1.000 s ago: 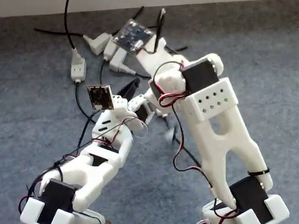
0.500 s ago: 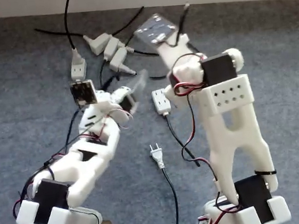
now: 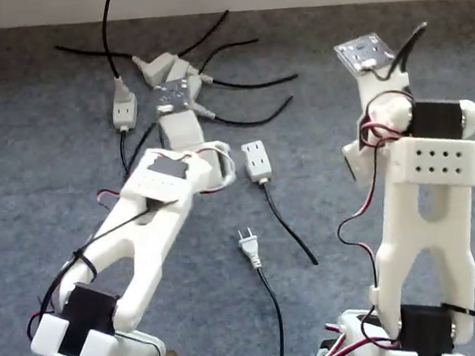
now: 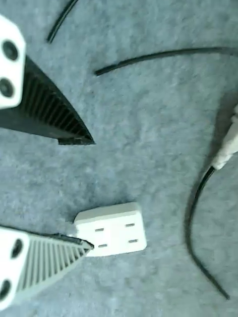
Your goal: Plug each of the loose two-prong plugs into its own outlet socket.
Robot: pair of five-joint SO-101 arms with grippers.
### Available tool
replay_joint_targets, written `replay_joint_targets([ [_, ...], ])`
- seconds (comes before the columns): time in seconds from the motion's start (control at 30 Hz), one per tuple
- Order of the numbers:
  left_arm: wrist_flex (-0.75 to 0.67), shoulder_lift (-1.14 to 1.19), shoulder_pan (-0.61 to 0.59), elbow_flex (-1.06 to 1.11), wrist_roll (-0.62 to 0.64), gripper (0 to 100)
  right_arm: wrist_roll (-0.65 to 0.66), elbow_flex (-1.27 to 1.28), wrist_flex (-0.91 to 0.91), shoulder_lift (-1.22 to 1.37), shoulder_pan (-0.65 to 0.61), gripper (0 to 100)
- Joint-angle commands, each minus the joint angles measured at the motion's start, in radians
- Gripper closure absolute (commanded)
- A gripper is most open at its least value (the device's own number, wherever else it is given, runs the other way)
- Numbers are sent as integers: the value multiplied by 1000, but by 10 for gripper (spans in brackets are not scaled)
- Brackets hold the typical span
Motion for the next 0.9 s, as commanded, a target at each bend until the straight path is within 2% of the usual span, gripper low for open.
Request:
replay_joint_targets([
  [0.0, 55, -18, 71, -48, 176, 702, 32, 41, 35, -73, 25, 989],
  [0.1, 95, -19, 124, -59, 290, 698, 58, 97, 35, -105, 31, 989],
  [0.17, 124, -19, 159, -73, 288, 698, 63, 128, 35, -128, 31, 989],
  [0.33, 299, -19, 226, -125, 301, 701, 63, 209, 33, -200, 31, 989],
  [0.53, 569, -7, 323, -245, 574, 702, 63, 305, -1, -292, 31, 989],
  [0.67, 588, -5, 318, -246, 666, 702, 63, 400, -59, -351, 31, 989],
  [0.87, 583, 94, 306, -245, 680, 702, 57, 513, -159, -386, 31, 989],
])
